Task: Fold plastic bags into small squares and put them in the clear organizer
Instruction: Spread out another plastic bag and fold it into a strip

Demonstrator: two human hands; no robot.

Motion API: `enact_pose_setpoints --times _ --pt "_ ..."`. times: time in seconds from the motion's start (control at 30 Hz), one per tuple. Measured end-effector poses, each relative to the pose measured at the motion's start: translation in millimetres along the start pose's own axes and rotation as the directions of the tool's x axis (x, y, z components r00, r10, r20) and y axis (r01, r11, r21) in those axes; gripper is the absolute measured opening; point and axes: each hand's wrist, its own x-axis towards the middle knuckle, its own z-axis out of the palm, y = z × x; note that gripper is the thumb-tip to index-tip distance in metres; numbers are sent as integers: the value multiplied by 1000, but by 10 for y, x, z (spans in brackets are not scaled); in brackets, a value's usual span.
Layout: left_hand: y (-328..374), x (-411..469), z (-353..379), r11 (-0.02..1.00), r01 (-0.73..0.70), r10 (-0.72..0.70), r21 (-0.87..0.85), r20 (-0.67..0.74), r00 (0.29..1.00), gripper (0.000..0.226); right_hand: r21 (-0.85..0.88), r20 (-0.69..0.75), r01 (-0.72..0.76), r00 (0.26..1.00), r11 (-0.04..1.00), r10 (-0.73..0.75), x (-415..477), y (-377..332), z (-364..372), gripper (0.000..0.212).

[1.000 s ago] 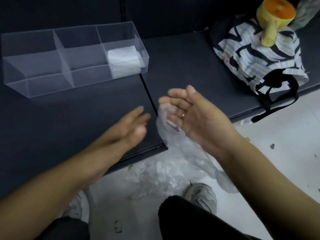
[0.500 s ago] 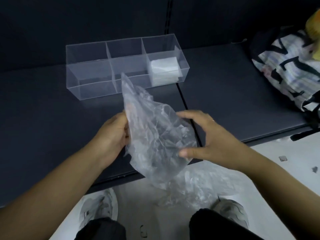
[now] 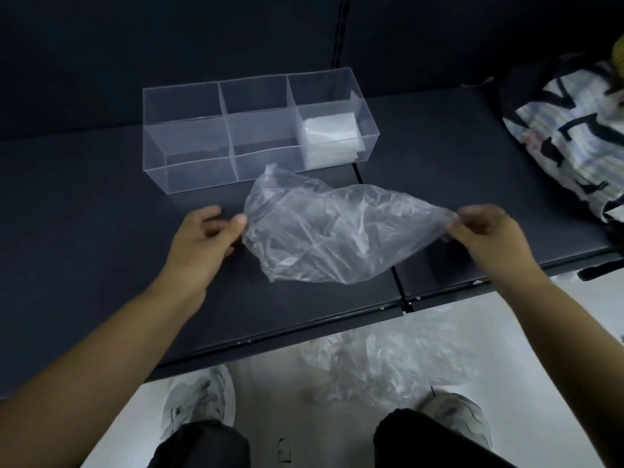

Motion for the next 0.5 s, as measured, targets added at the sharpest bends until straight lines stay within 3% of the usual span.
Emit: enact_pose_setpoints --times 0.07,0.13,0.2,0.27,0.33,0.4,0.5 --pt "8 -138 16 923 -324 323 206 39 946 59 -124 -56 210 974 970 -218 -98 -113 -52 63" --pt "-8 -307 79 771 -563 517 298 222 827 64 -133 27 562 826 817 -563 -283 -372 -25 70" --pt "-91 -443 186 647 -653 568 394 324 757 68 -177 239 776 631 605 -738 -409 -570 91 69" --pt "-189 -510 297 565 -665 586 488 328 740 62 -178 403 833 547 523 -734 -435 -694 240 63" --pt "-263 -506 359 537 -643 588 546 304 749 45 -161 448 819 557 550 -699 -388 -743 365 47" --pt "-297 -452 367 524 -625 579 579 297 759 27 -138 394 802 583 582 -710 -321 -740 447 22" --pt "-305 -361 310 531 -617 559 580 308 770 10 29 332 678 686 734 -647 -246 -712 437 9"
